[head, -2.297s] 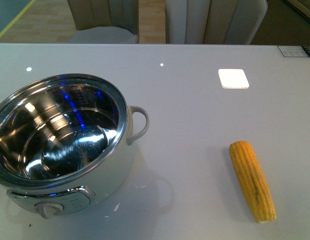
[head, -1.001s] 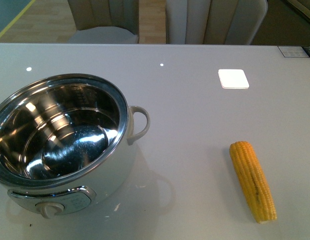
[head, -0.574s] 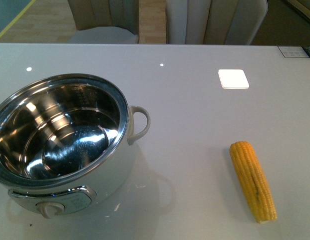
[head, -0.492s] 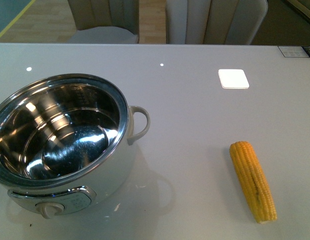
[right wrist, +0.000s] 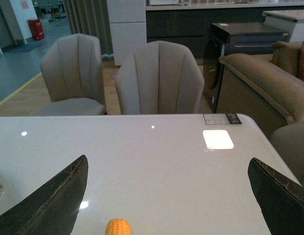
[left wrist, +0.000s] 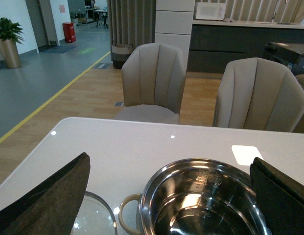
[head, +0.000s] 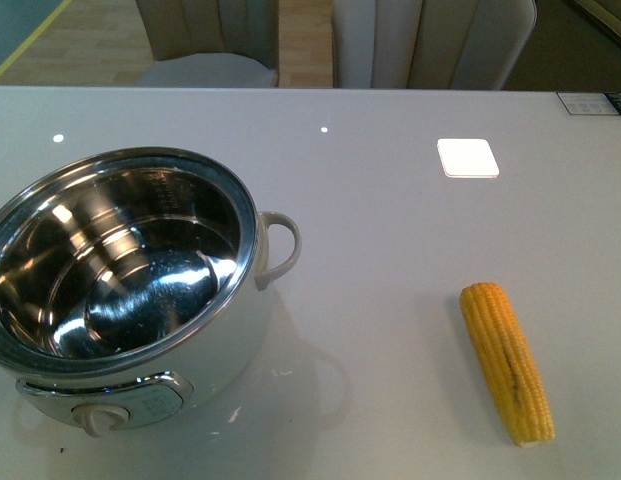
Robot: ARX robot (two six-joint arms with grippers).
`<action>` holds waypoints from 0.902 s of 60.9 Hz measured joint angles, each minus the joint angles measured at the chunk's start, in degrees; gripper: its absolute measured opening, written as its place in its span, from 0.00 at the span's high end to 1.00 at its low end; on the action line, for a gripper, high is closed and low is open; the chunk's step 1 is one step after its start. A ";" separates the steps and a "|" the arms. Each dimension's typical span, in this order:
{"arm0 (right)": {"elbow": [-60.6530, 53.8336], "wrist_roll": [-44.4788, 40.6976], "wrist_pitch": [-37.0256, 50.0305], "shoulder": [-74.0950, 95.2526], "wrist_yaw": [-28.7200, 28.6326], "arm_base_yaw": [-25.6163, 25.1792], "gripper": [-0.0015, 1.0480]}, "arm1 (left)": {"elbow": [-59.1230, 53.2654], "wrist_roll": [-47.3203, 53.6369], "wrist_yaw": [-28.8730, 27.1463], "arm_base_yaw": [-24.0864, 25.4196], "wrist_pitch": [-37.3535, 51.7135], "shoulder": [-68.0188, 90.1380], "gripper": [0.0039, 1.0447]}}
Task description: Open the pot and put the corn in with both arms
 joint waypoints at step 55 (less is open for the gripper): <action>17.00 9.44 13.16 85.11 7.21 14.51 0.08 | 0.00 -0.02 0.00 0.00 -0.02 -0.09 0.07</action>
